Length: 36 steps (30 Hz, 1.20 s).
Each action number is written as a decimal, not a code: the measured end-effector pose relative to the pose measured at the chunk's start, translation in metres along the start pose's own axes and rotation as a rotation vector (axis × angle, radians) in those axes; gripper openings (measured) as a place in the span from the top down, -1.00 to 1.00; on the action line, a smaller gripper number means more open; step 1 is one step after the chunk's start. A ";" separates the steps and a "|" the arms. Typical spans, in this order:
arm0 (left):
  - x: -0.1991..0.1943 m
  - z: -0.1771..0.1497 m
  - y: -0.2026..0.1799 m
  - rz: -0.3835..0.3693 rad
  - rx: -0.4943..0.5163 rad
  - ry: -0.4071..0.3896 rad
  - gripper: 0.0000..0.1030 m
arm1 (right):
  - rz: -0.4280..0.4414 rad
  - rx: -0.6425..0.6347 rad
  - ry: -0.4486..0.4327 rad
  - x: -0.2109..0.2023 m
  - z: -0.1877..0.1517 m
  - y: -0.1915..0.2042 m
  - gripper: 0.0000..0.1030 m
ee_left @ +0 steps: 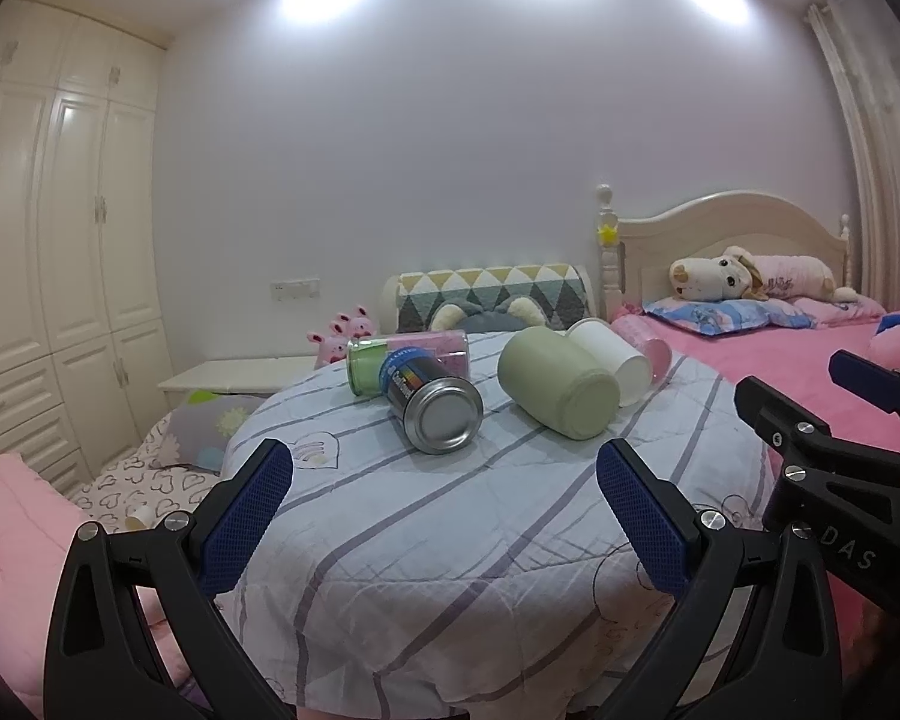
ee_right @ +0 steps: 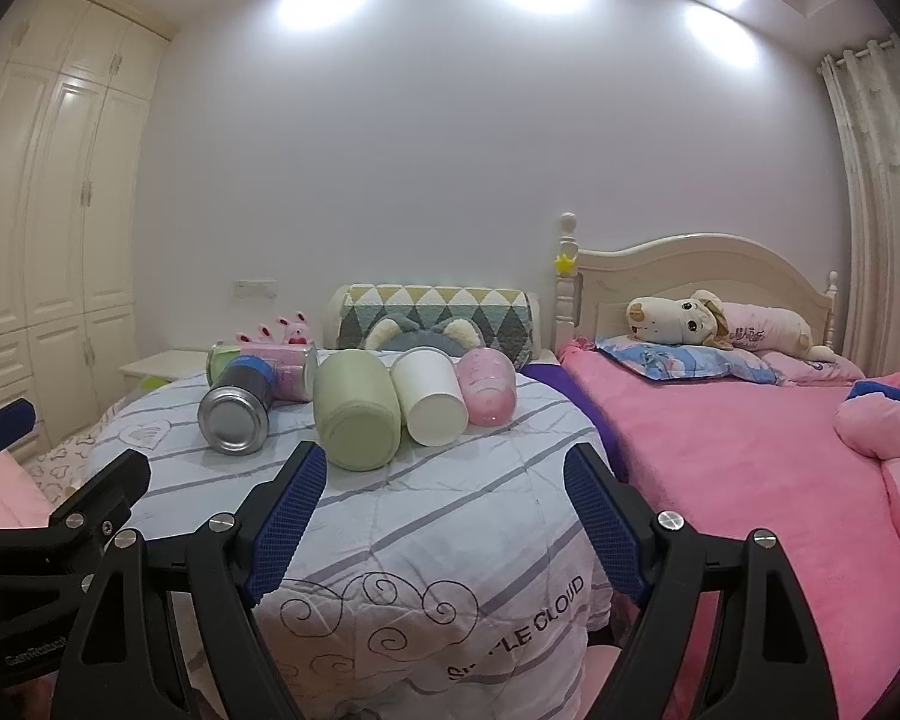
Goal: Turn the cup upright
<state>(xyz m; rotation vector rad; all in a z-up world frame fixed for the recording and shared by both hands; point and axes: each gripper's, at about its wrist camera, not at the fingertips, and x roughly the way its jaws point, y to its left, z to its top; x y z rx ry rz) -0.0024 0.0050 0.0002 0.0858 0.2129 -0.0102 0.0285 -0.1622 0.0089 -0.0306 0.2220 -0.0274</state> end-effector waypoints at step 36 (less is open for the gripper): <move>0.010 -0.001 0.010 0.032 -0.023 0.035 -0.99 | 0.018 -0.016 0.028 0.000 0.001 0.006 -0.61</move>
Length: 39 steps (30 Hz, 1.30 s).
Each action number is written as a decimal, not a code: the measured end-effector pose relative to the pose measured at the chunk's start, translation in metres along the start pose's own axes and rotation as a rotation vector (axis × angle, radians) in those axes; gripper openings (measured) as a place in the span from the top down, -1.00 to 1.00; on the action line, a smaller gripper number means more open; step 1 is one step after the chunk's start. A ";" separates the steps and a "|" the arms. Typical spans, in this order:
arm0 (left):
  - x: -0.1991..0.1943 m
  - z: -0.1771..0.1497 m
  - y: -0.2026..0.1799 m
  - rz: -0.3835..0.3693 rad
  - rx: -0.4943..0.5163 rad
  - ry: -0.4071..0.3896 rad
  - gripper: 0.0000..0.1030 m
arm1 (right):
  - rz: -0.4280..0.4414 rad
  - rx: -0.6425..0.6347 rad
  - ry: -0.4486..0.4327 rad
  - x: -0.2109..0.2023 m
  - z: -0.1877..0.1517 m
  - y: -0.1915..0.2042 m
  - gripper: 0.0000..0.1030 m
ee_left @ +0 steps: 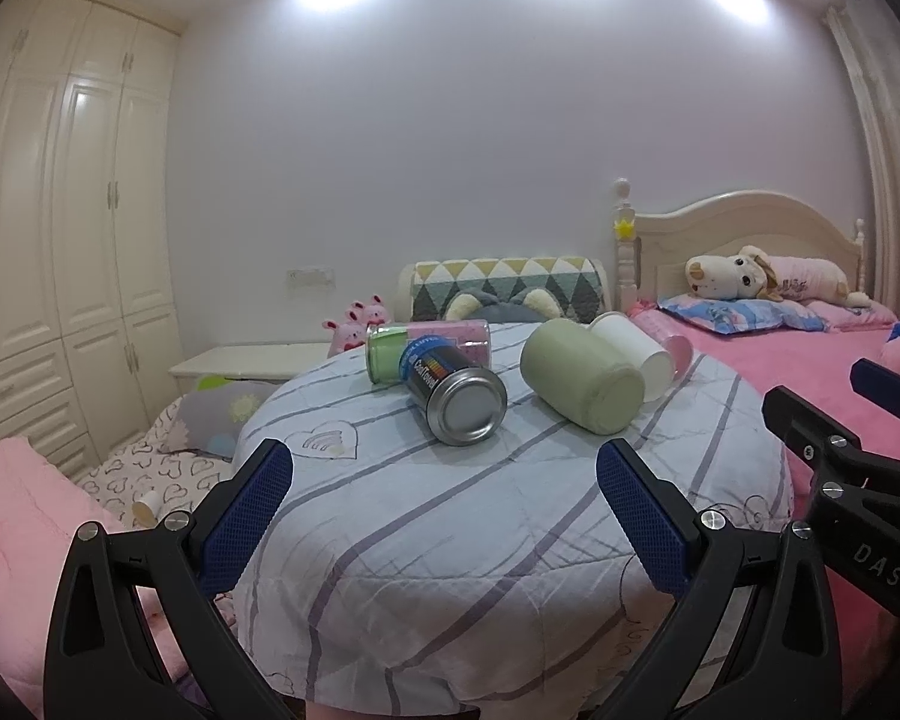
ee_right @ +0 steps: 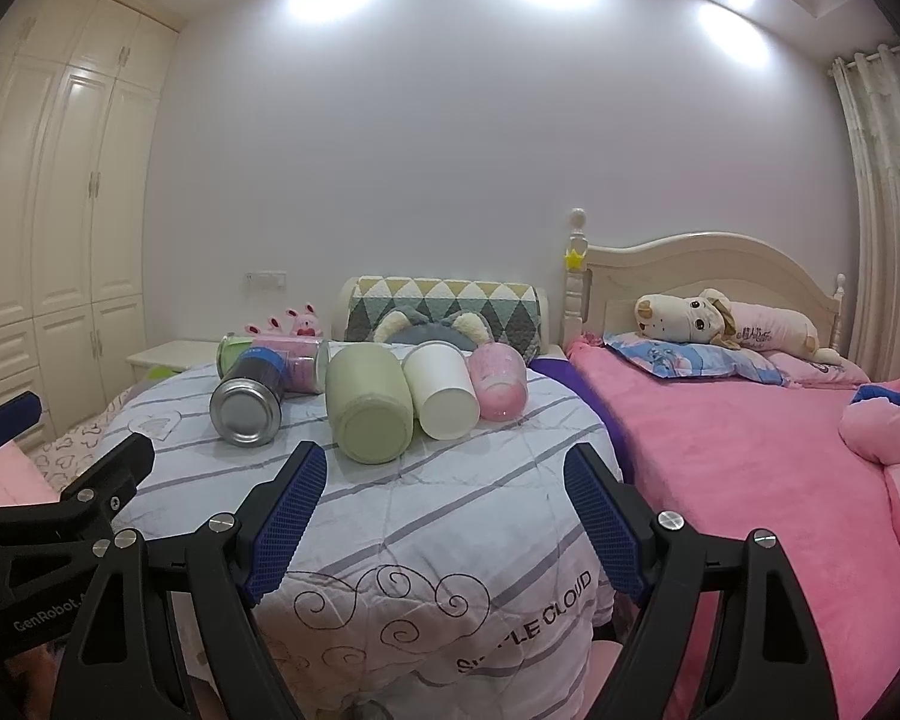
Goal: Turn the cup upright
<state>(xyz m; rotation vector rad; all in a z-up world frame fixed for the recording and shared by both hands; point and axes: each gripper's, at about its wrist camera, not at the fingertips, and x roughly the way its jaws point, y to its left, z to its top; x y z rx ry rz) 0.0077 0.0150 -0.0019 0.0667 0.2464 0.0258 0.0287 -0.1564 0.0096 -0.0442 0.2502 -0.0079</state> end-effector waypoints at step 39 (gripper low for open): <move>0.147 0.068 0.104 0.154 -0.048 0.392 -0.99 | 0.389 -0.170 0.531 0.176 0.098 0.101 -0.61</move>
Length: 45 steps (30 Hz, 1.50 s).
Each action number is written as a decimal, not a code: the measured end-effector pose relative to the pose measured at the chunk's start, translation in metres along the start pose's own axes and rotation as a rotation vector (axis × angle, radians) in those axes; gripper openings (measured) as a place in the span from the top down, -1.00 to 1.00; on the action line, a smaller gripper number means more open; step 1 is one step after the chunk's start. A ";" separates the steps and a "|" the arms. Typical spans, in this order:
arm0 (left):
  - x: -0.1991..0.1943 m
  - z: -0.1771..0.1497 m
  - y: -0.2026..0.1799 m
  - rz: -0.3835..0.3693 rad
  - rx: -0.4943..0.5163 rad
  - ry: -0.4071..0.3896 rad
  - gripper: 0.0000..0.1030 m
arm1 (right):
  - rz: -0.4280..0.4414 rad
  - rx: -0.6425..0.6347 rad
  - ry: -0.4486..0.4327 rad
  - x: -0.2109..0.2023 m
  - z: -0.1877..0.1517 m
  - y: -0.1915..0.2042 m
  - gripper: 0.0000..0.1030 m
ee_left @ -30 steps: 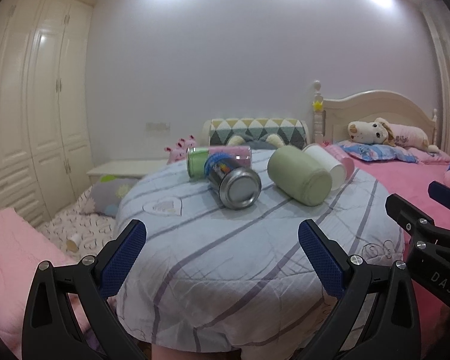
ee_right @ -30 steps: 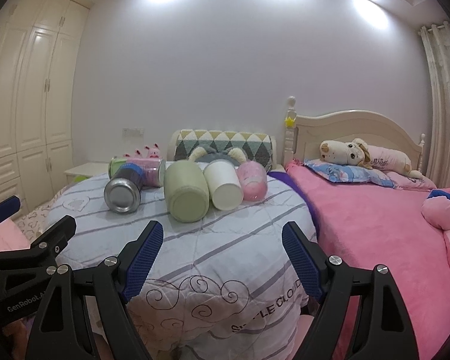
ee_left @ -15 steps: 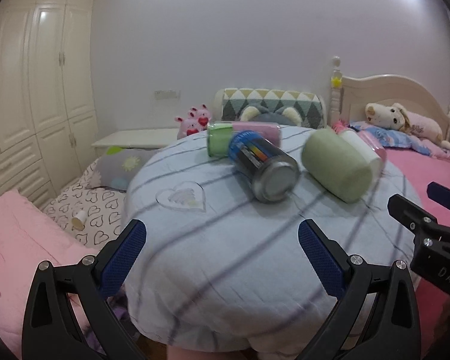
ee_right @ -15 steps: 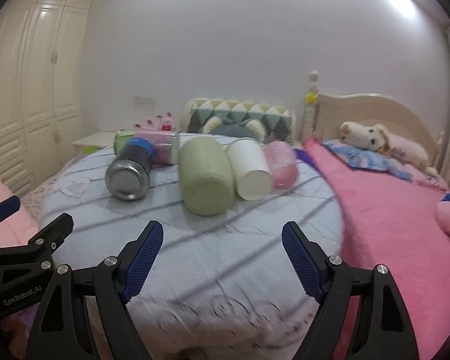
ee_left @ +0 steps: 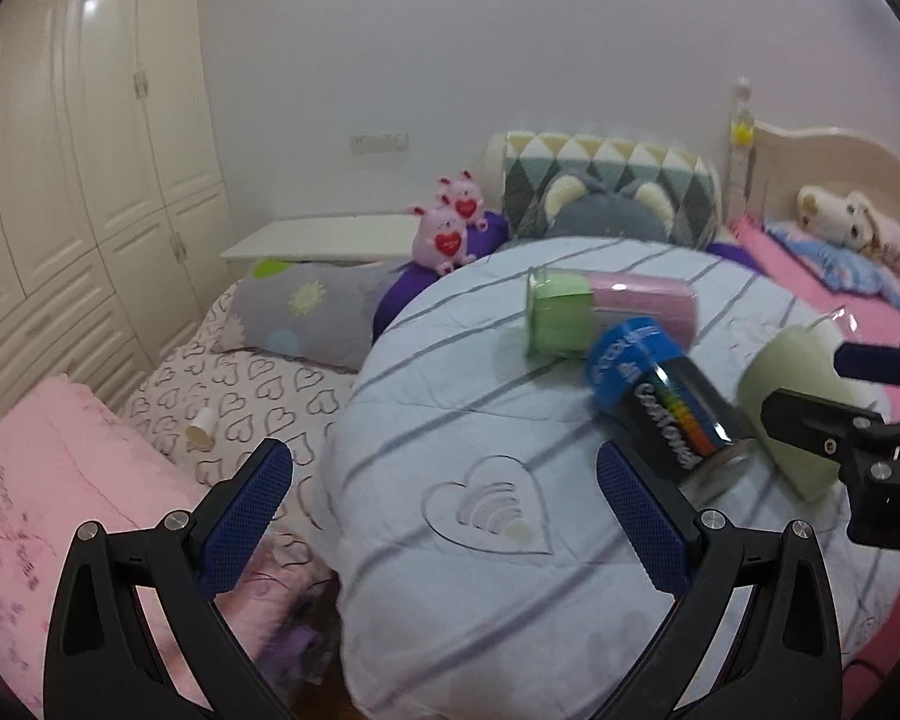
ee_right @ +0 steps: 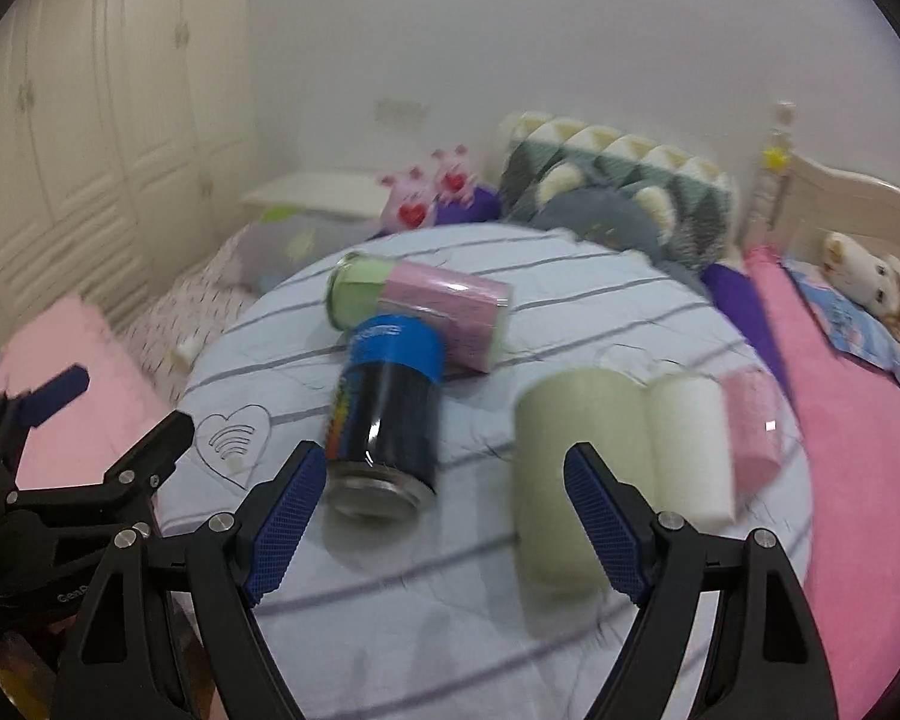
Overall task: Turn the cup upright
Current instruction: 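Move the right gripper to the lying blue CoolTowel can and grasp it, then lift the blue can with the right gripper and swing it toward the left gripper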
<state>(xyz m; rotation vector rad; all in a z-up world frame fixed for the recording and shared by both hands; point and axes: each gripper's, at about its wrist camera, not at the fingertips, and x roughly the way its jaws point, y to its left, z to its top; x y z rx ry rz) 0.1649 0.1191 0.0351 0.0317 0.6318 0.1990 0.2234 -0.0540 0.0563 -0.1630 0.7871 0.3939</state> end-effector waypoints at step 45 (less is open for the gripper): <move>0.103 0.010 0.019 0.074 0.056 0.410 -0.99 | 0.032 -0.128 0.424 0.102 0.026 0.022 -0.35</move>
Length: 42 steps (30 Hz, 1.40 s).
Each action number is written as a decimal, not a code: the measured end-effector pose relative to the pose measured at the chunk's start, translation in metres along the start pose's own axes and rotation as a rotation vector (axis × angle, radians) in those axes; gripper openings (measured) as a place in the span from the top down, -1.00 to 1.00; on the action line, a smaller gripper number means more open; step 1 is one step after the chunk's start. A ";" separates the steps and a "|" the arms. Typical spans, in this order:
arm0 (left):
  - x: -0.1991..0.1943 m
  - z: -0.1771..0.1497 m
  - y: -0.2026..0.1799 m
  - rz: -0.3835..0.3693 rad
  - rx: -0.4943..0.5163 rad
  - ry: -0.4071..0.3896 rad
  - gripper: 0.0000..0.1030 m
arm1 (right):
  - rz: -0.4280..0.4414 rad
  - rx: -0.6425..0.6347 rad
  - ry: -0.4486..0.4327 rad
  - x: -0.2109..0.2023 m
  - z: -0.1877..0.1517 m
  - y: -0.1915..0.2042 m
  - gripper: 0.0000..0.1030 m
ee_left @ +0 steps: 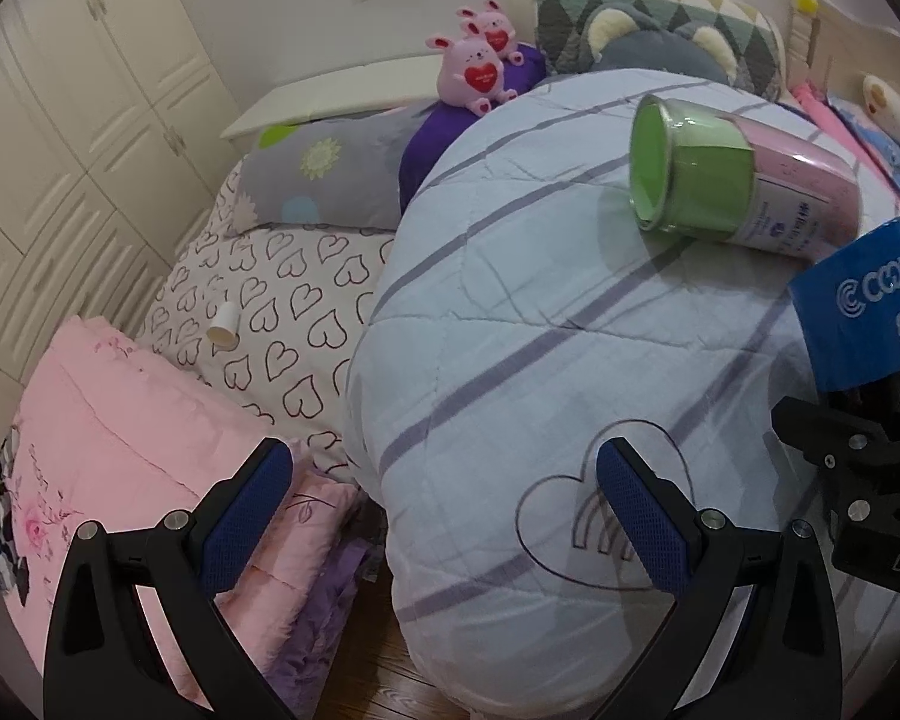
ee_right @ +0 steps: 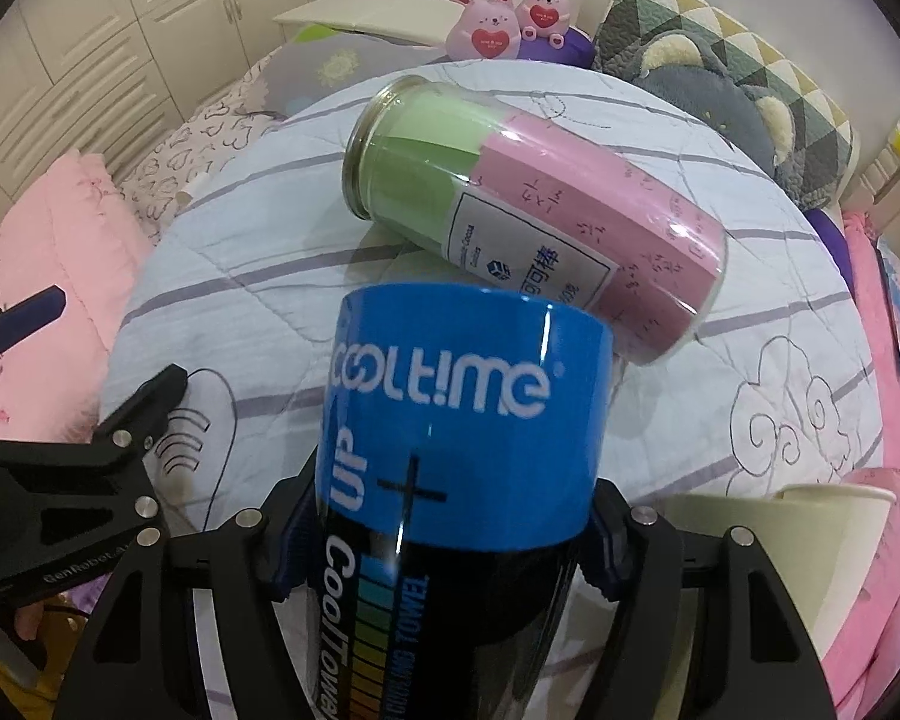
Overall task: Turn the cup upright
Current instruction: 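Lift the blue can with the right gripper and swing it toward the left gripper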
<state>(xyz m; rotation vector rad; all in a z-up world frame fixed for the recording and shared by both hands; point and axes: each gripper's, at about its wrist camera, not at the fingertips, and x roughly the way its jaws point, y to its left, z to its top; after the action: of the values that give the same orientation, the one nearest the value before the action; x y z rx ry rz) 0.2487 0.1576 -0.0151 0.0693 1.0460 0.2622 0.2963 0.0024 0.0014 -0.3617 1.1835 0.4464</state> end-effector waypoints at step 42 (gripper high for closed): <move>-0.067 -0.040 -0.062 -0.149 0.212 -0.094 -0.99 | 0.139 0.351 0.131 -0.024 -0.100 -0.041 -0.57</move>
<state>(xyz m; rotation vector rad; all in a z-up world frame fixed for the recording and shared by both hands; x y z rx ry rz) 0.1935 0.0788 0.0104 0.1922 0.9772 0.0122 0.2299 -0.0856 -0.0086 -0.0049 1.3927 0.3298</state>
